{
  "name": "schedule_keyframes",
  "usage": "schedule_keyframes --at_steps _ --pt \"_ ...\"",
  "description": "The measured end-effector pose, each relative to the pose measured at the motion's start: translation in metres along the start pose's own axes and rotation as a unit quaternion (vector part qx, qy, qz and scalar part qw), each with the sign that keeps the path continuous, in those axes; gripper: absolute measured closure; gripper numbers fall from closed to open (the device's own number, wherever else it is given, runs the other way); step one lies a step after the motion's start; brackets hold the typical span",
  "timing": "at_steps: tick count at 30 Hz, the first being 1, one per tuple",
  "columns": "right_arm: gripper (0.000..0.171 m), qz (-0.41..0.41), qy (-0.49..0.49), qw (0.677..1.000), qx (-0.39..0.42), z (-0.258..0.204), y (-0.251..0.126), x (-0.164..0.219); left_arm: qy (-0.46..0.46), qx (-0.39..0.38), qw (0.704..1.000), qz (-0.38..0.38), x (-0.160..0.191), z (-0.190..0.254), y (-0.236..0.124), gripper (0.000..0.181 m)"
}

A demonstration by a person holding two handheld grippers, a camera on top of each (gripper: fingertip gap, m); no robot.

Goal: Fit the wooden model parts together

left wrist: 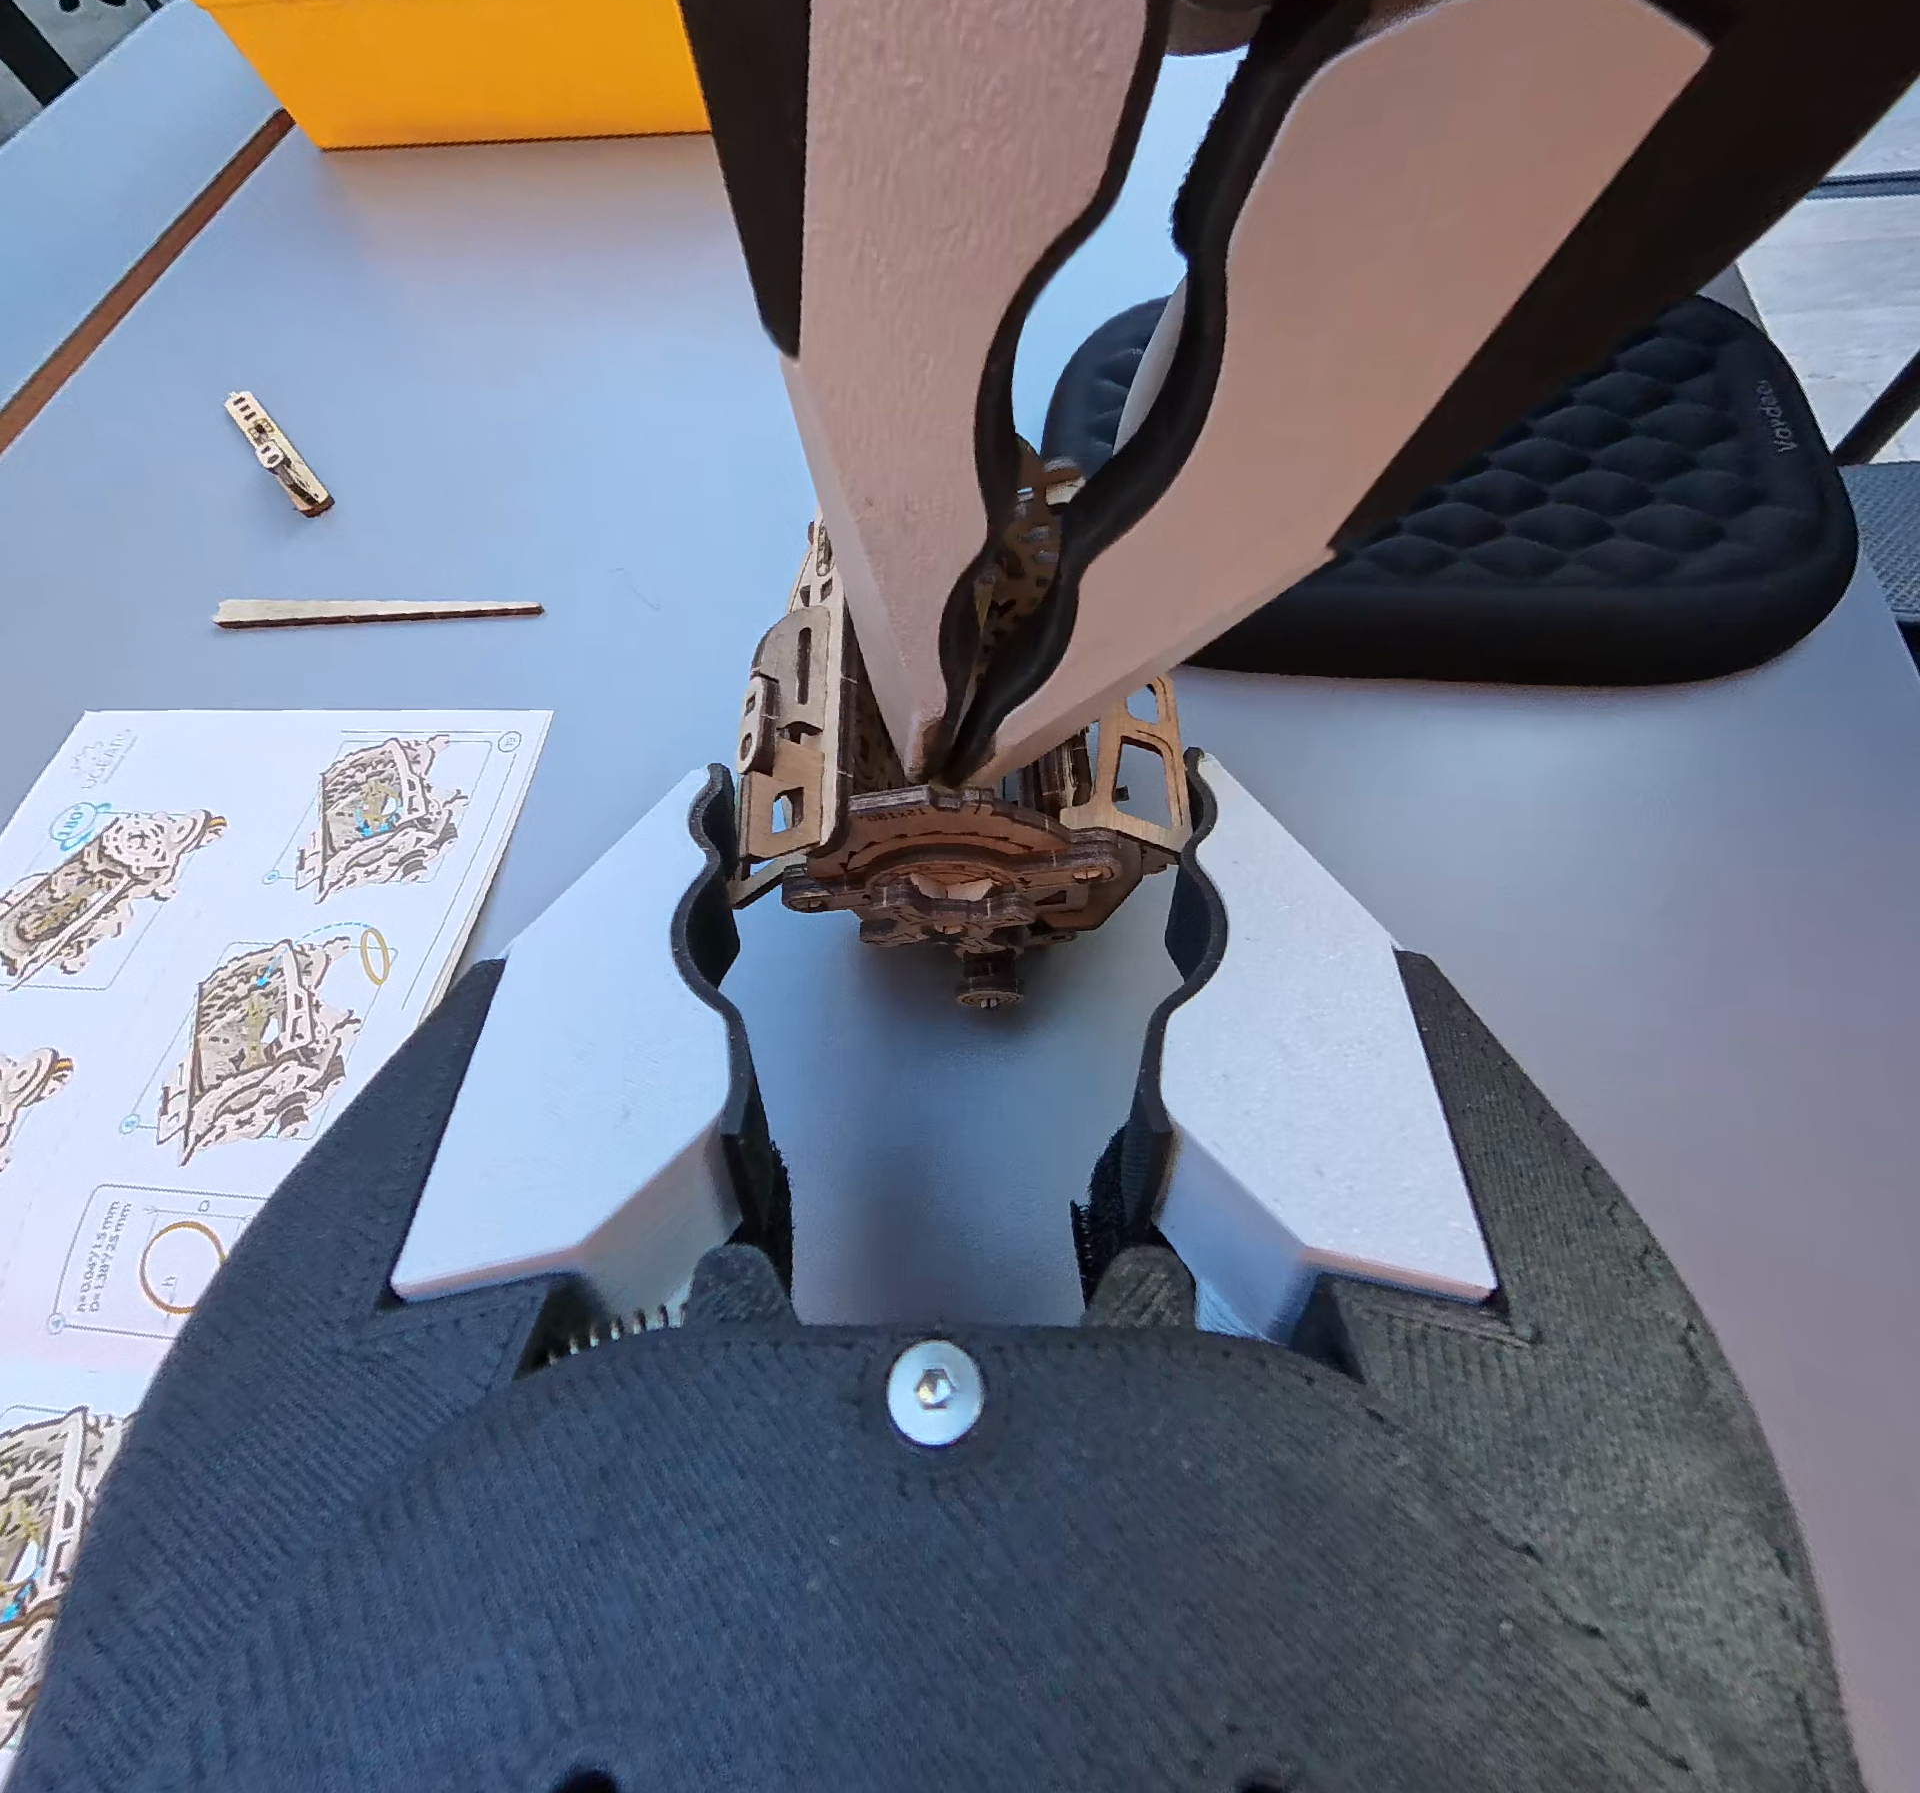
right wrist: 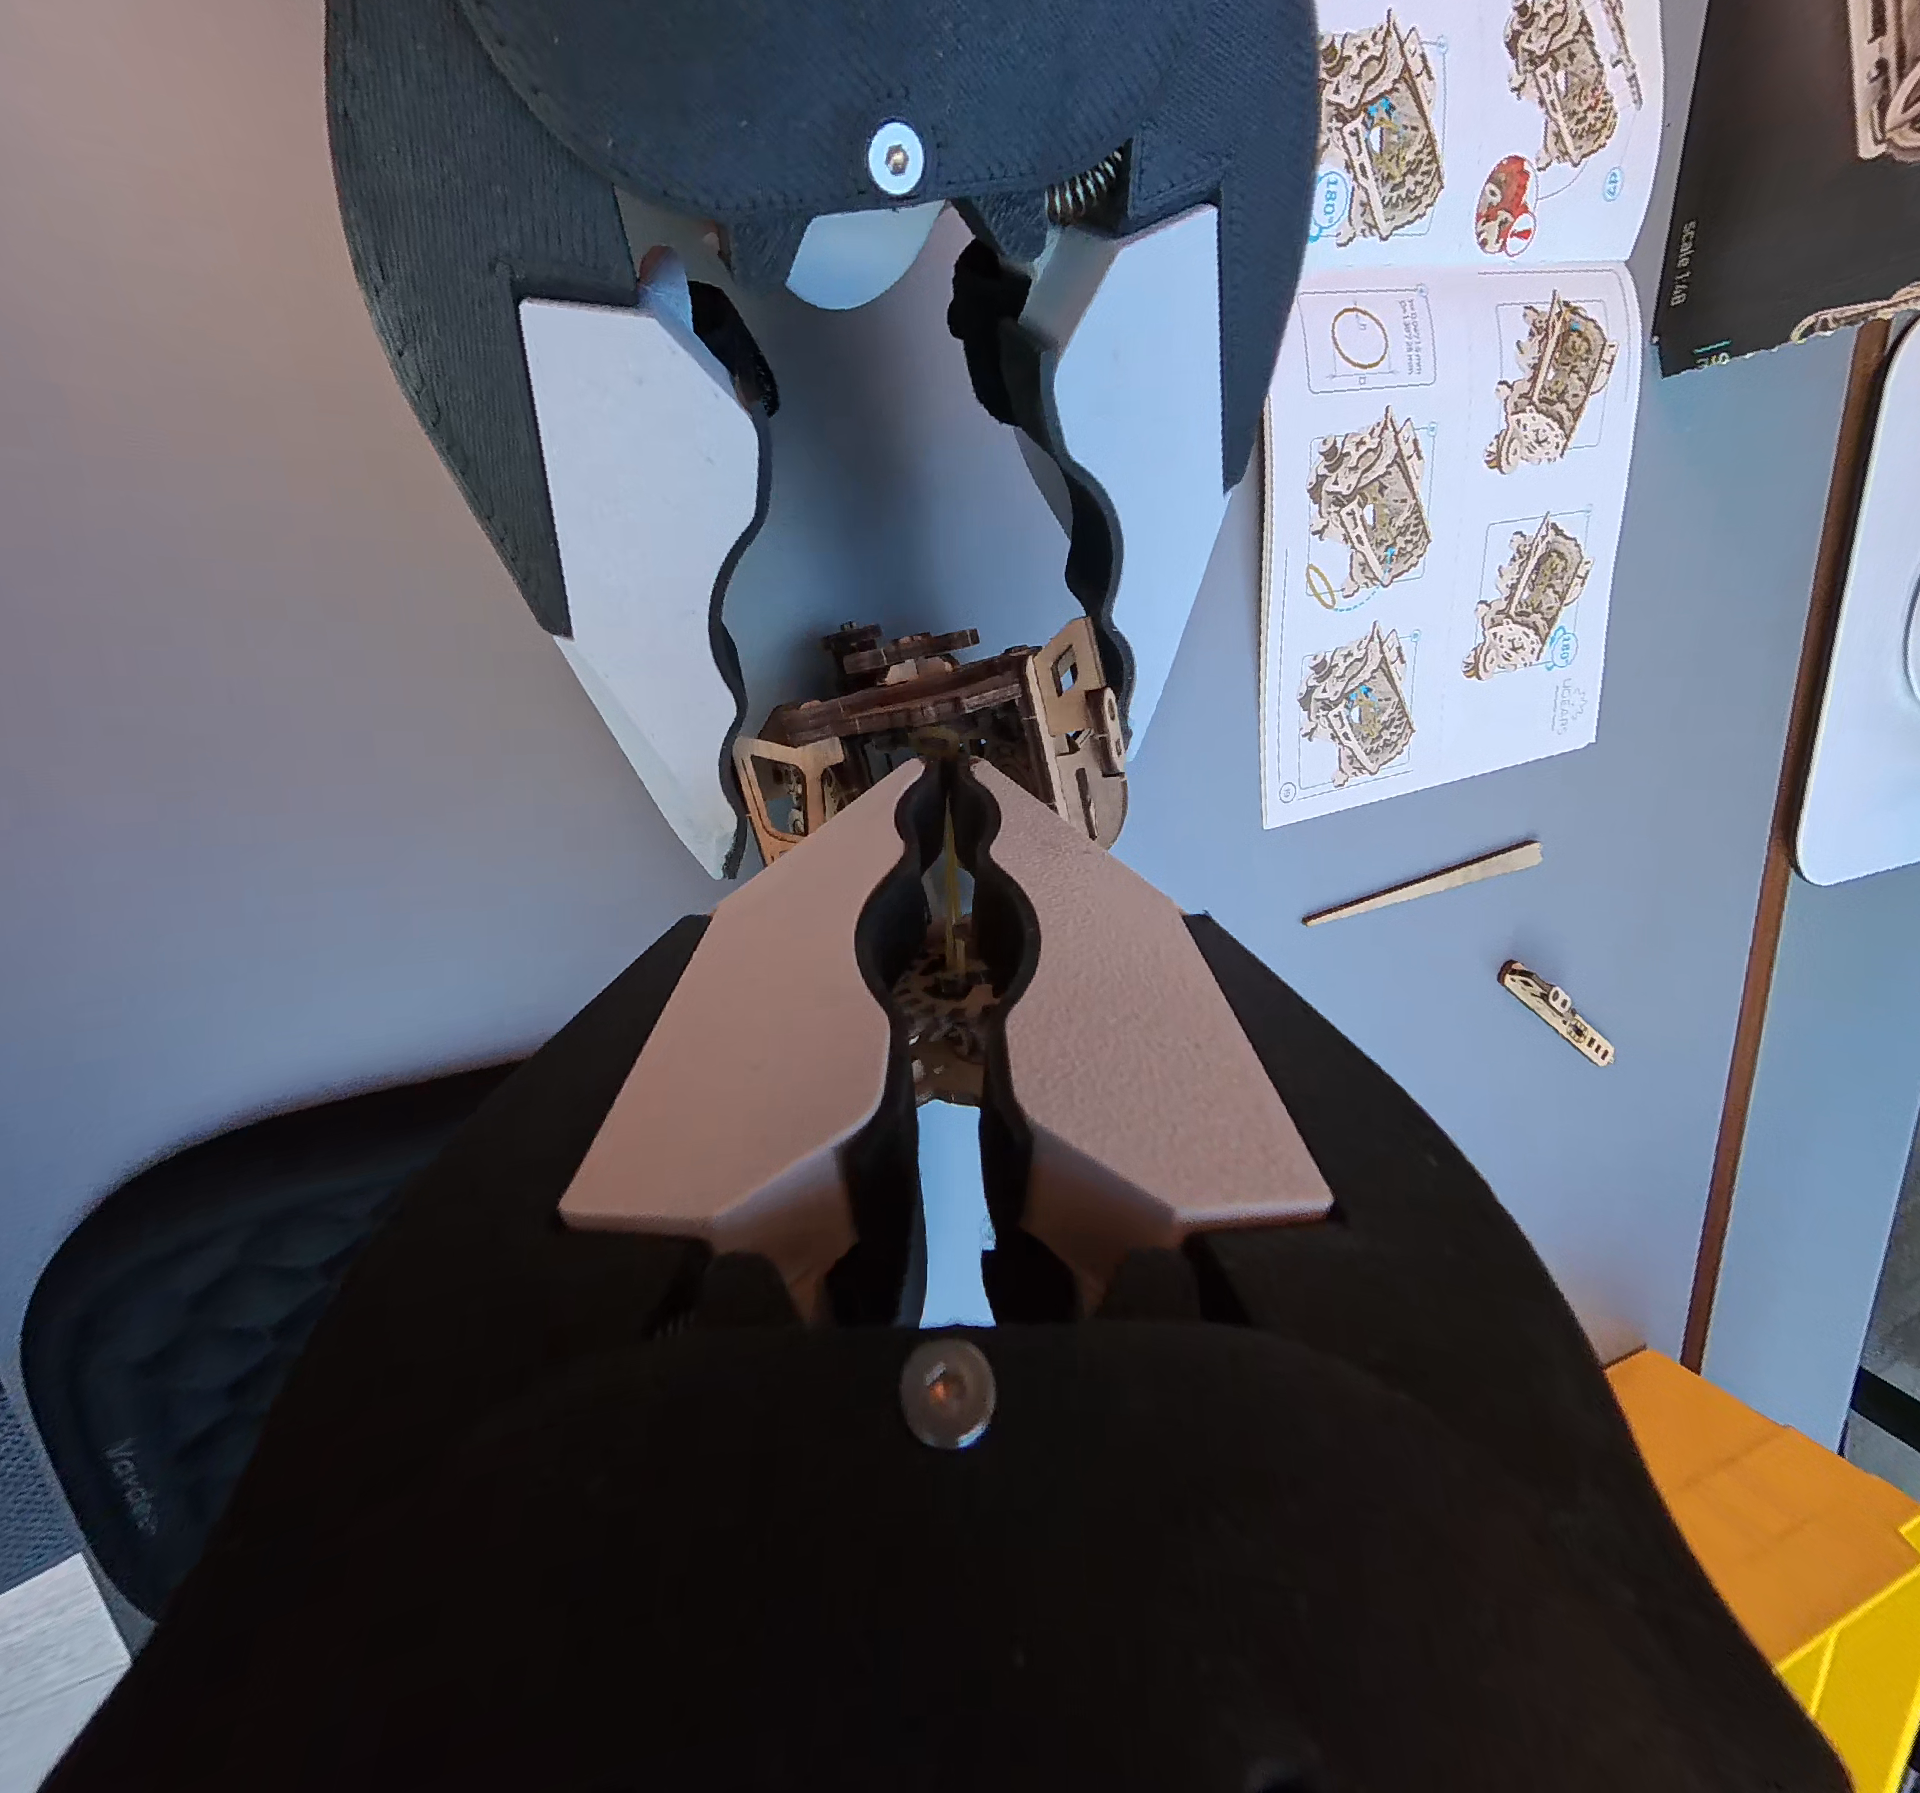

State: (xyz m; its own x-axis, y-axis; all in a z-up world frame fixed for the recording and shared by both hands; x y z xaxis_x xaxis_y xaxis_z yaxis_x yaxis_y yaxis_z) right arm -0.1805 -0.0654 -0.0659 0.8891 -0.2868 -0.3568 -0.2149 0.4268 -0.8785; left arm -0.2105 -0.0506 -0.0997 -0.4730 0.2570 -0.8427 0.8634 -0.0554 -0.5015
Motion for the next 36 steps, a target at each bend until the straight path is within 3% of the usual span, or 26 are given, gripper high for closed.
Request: schedule_keyframes --at_steps 25,36 --pt "0.171 0.042 -0.012 0.999 0.019 -0.001 -0.004 0.003 0.000 0.002 1.000 0.003 0.001 -0.001 -0.001 0.098" --pt "0.171 0.168 -0.020 0.985 -0.015 -0.007 -0.022 0.020 0.039 0.008 0.999 0.019 0.001 0.004 -0.001 0.097"
Point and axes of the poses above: each gripper's, where its closed fingertips meet, y out along the fingers, x out of its underside, z = x × y across the jaws, the point moved 5 cm from there along -y, back along the fingers, and after that the axes turned 5 degrees about y, right-handed, at the moved point
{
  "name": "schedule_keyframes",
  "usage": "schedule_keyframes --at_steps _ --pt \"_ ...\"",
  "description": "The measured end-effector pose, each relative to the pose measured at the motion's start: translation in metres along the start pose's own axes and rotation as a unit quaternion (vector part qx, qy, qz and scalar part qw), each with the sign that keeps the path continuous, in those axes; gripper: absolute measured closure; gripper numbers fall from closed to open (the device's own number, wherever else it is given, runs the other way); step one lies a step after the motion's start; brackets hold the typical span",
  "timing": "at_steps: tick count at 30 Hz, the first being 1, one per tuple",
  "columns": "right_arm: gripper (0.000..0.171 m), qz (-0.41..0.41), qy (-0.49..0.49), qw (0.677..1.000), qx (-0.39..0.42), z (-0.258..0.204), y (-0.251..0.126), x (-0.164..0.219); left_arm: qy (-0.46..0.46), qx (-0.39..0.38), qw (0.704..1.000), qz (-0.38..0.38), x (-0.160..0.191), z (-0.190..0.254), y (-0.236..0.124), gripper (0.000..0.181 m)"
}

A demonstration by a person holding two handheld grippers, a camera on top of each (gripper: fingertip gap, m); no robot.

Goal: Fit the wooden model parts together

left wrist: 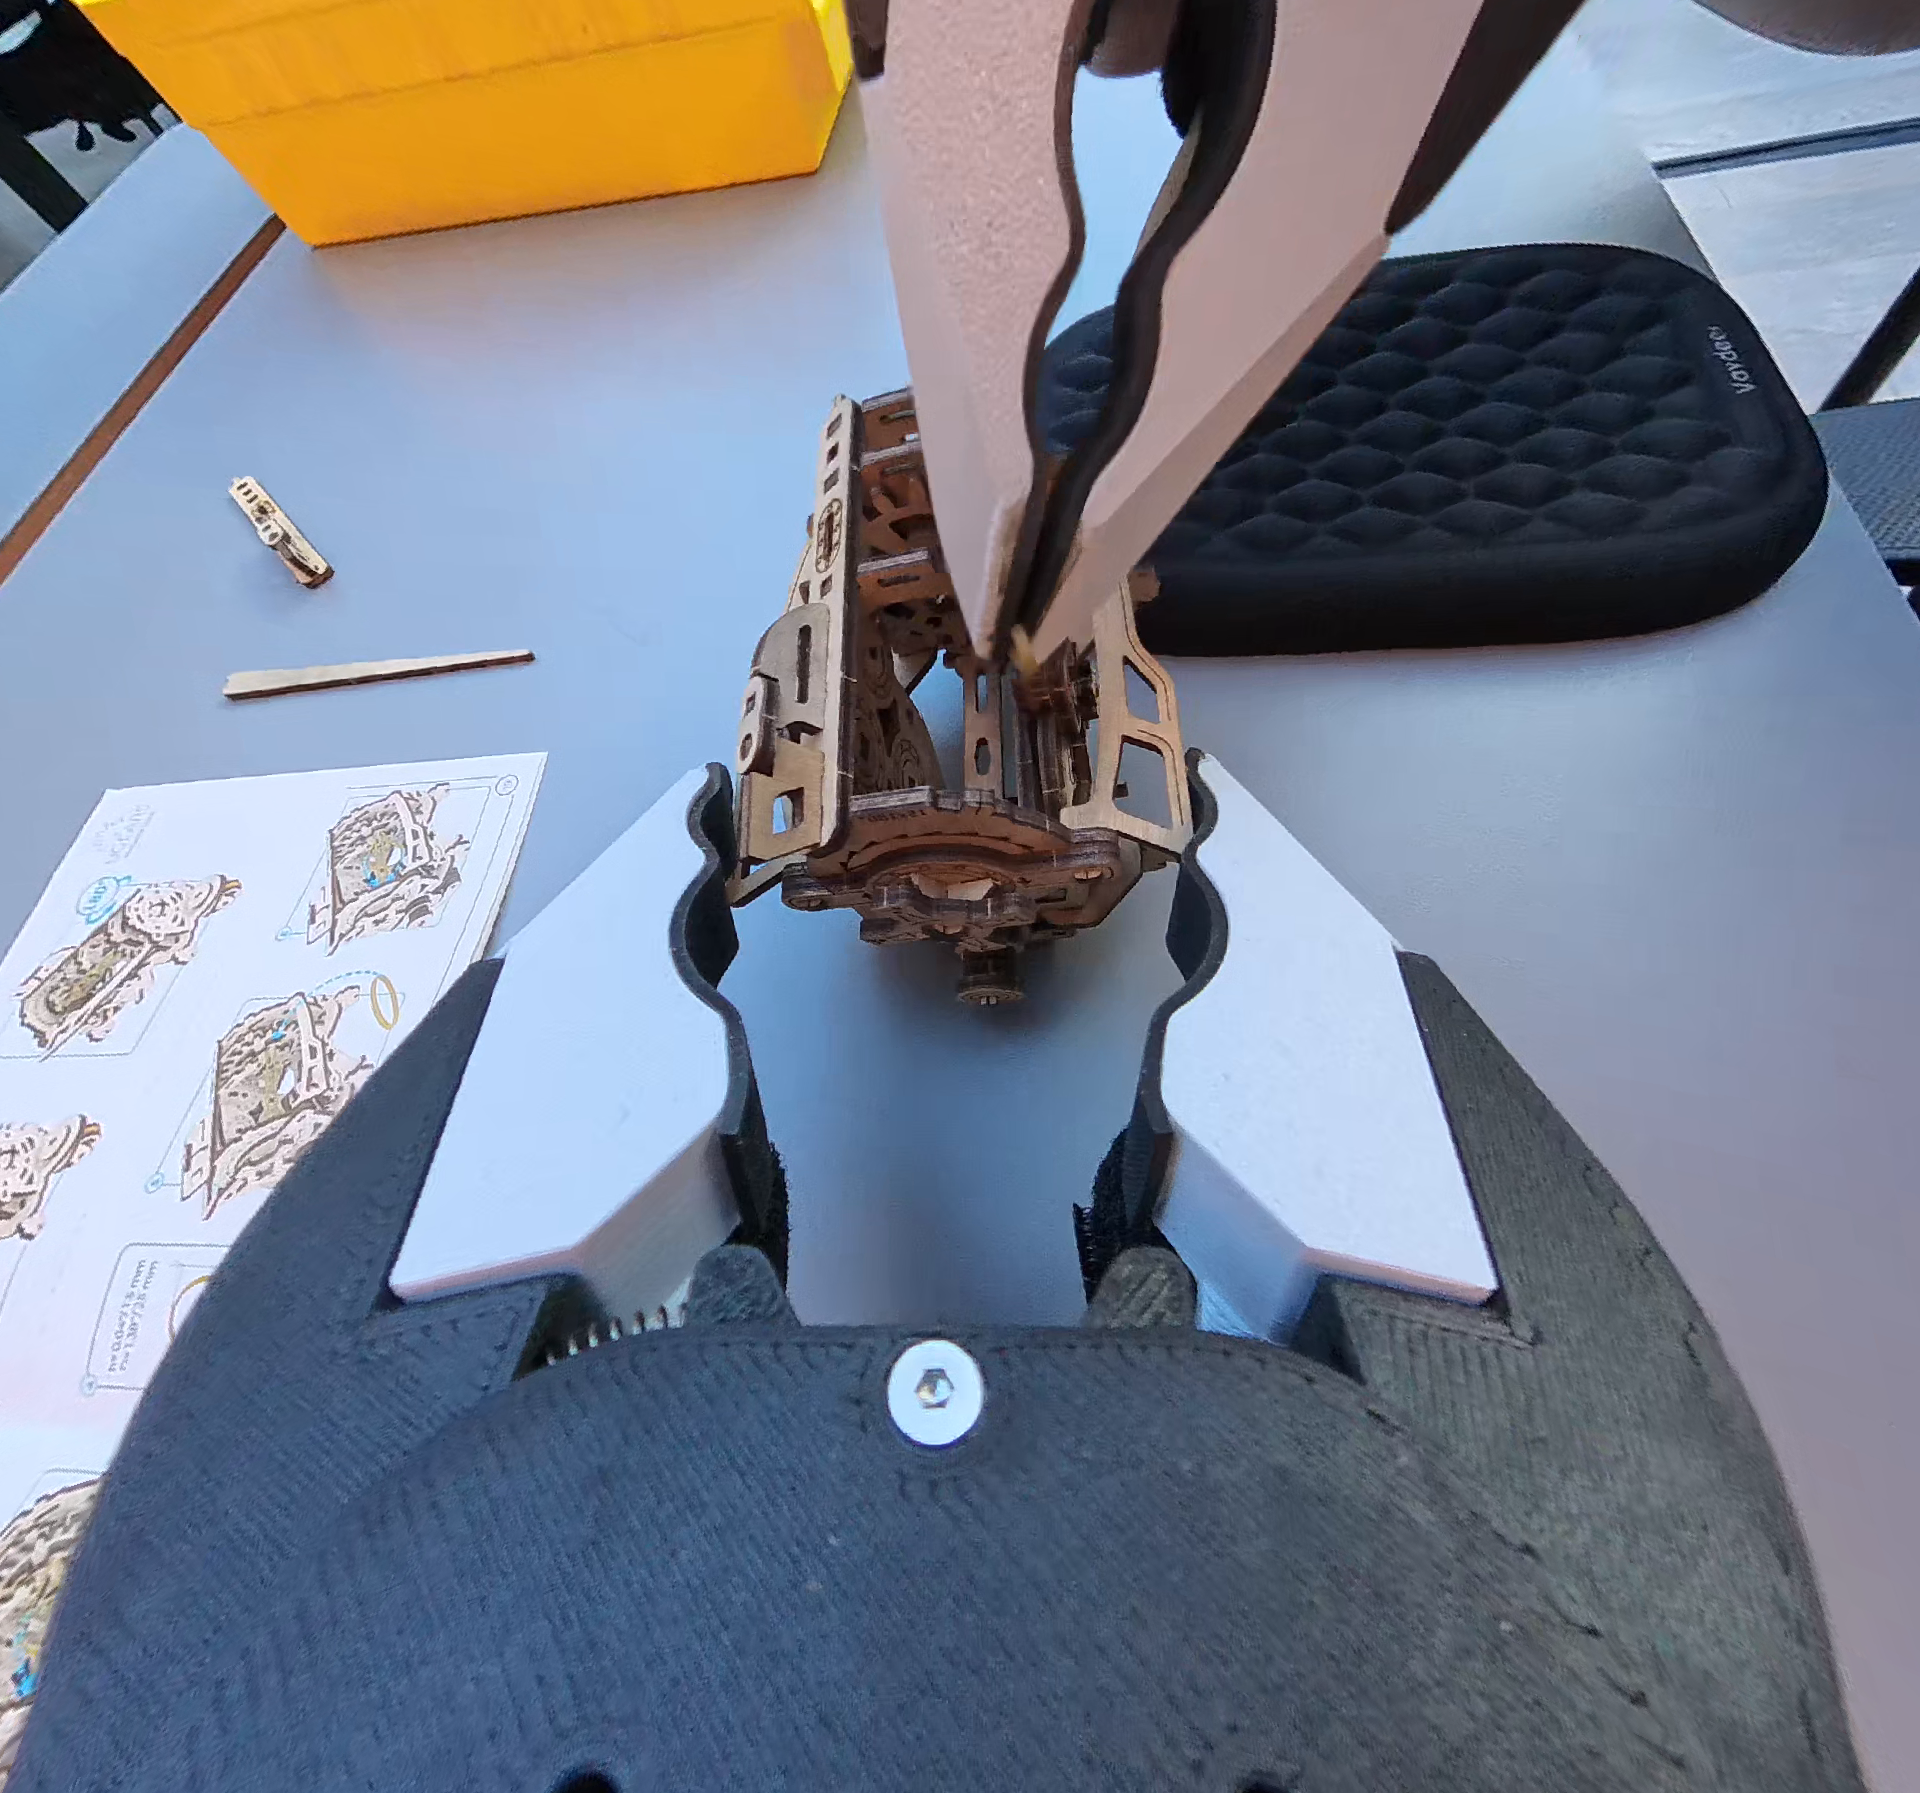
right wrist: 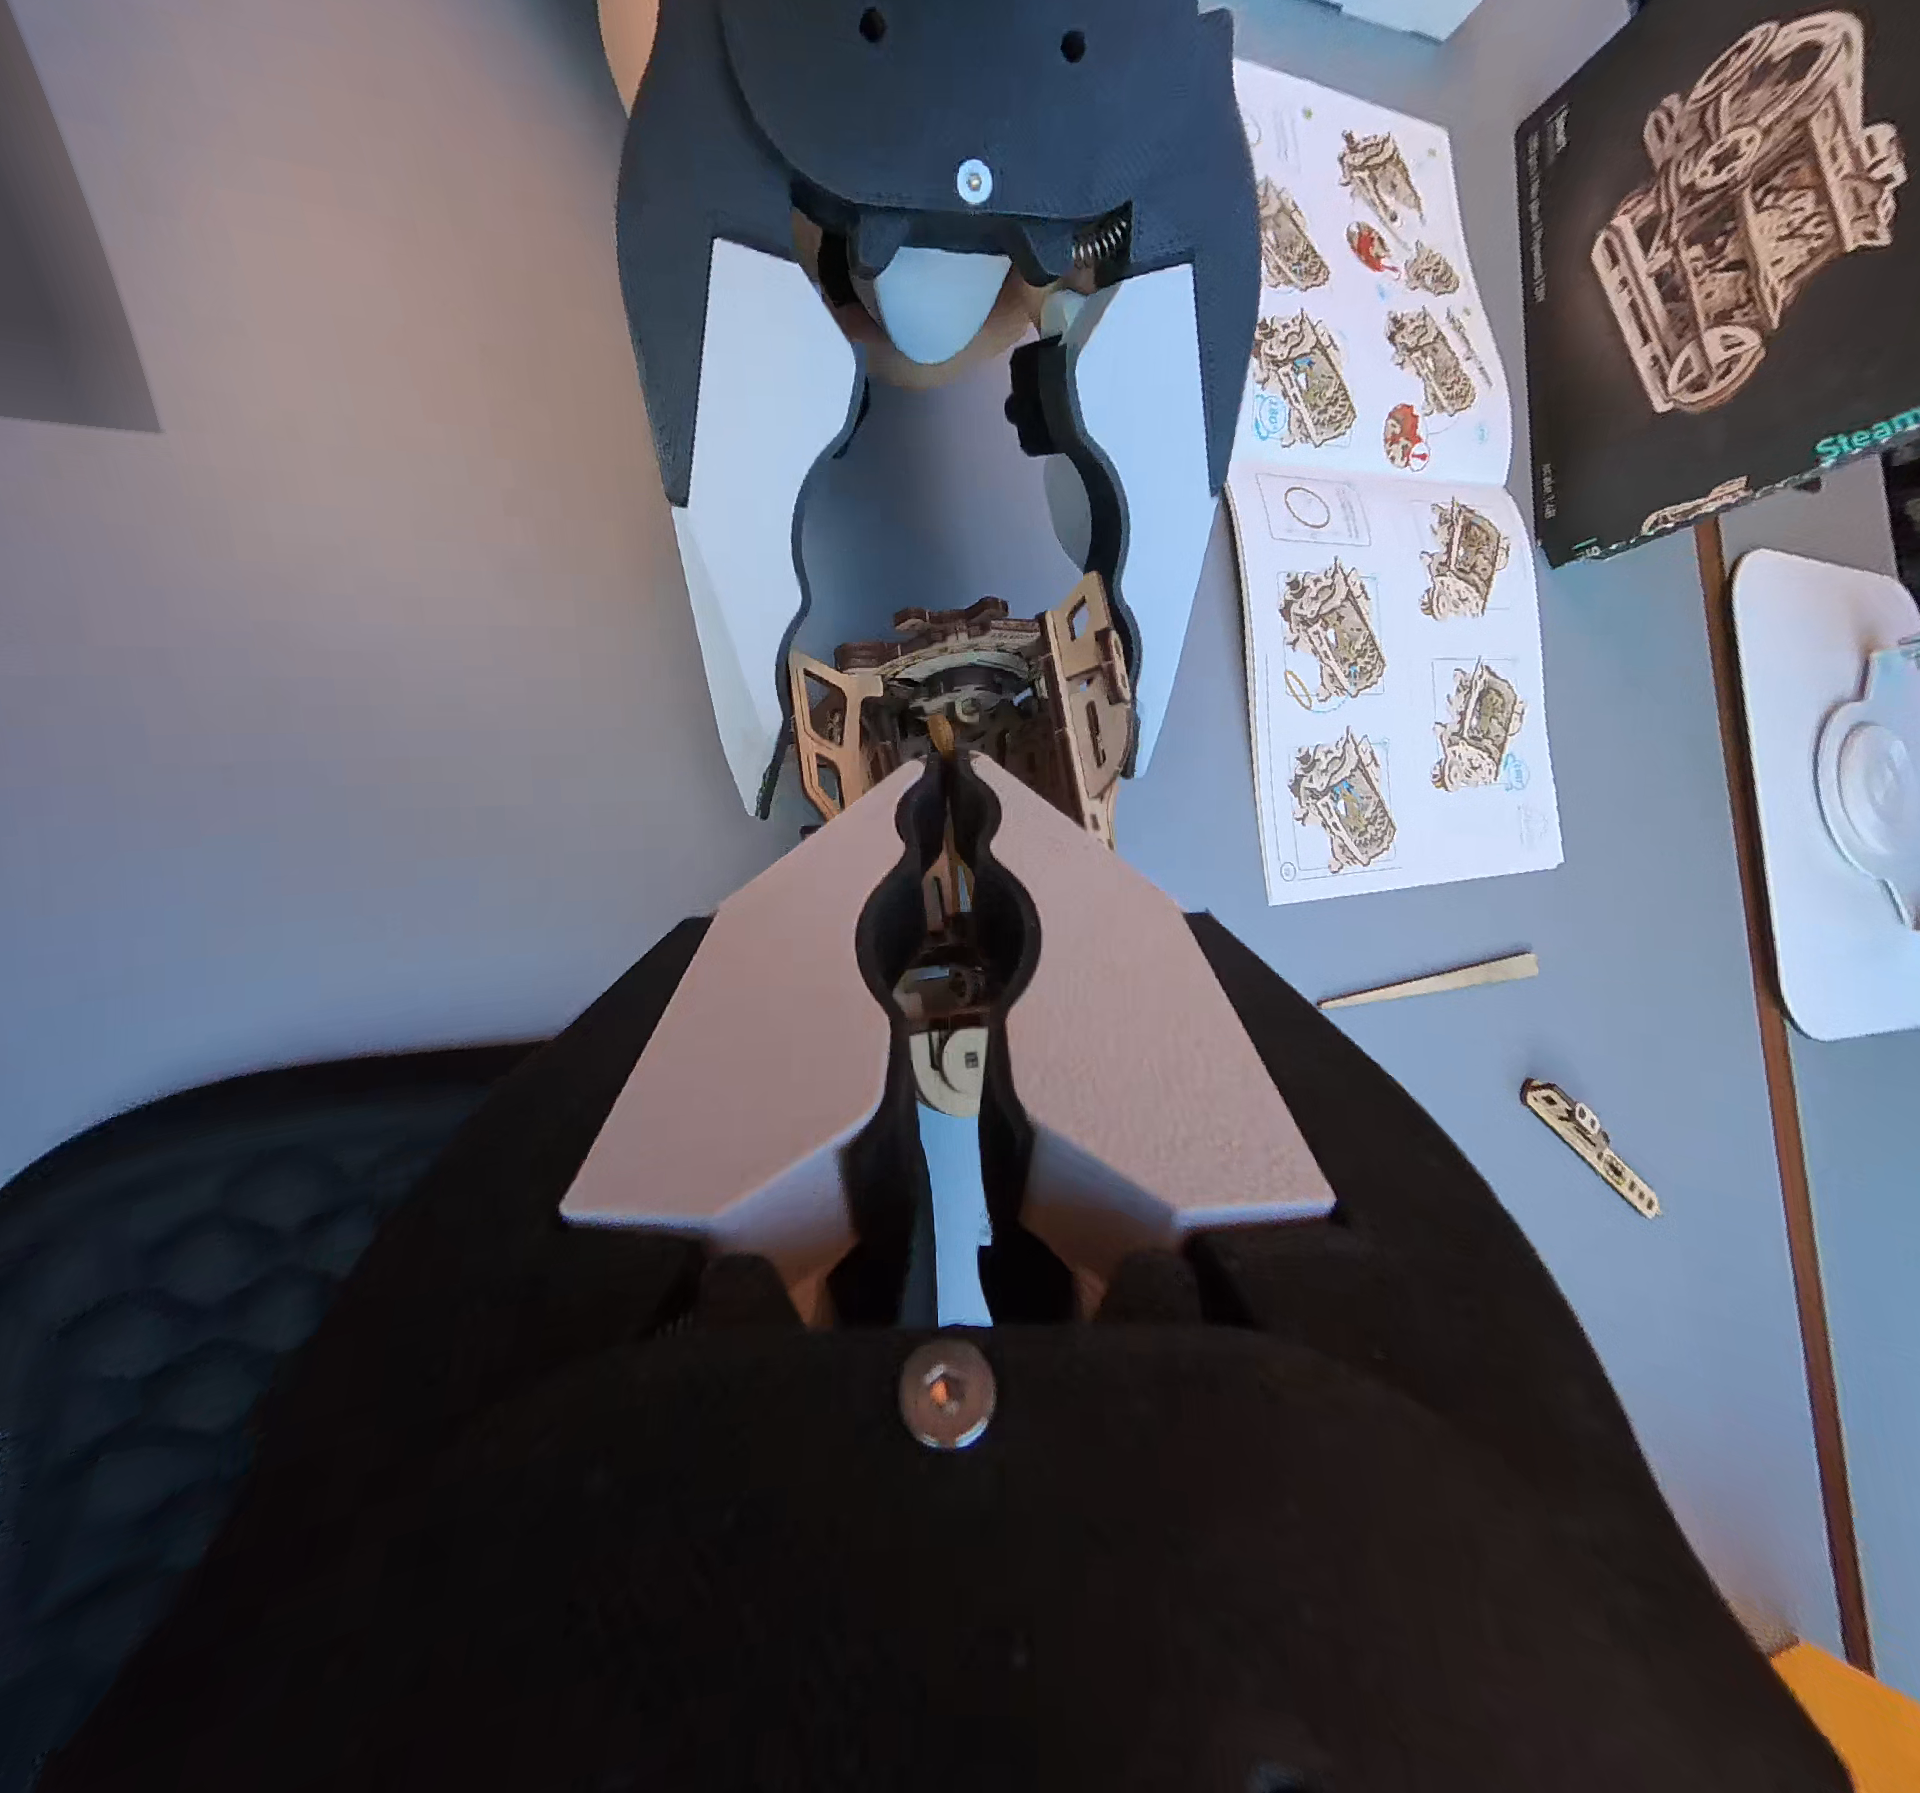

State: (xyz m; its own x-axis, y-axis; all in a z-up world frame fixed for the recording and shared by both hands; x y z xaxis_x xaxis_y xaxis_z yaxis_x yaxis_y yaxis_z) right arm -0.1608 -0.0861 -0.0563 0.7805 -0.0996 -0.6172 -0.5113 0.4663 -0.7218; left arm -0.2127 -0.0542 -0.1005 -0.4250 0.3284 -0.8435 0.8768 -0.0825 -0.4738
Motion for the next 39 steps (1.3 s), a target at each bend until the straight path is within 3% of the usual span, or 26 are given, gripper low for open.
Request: schedule_keyframes --at_steps 9,17,23,26,30,39 --pt "0.171 0.112 0.073 0.991 -0.031 0.007 -0.011 0.013 0.013 -0.004 1.000 0.011 0.000 0.001 0.000 0.097" --pt "0.171 0.093 0.066 0.994 -0.006 0.015 -0.008 0.014 0.026 -0.027 0.999 0.021 -0.002 -0.001 -0.015 0.094" --pt "0.171 0.094 0.061 0.994 0.003 0.017 -0.006 0.012 0.031 -0.067 0.994 0.078 -0.029 -0.015 -0.052 0.139" --pt "0.171 0.096 0.060 0.994 0.005 0.016 -0.006 0.012 0.067 -0.031 0.996 0.058 -0.037 -0.008 -0.048 0.170" --pt "0.171 0.097 0.058 0.994 0.006 0.015 -0.006 0.012 0.071 -0.021 0.997 0.032 -0.043 -0.007 -0.033 0.158" --pt "0.171 0.090 0.047 0.995 0.014 0.015 -0.006 0.012 0.075 -0.008 0.997 -0.004 -0.038 -0.010 -0.018 0.181"
Point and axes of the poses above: each gripper's, where its closed fingertips meet, y out along the fingers, x out of its underside, z = x × y across the jaws, the point moved 5 cm from there along -y, back along the fingers, and after that the axes turned 5 degrees about y, right-handed, at the moved point
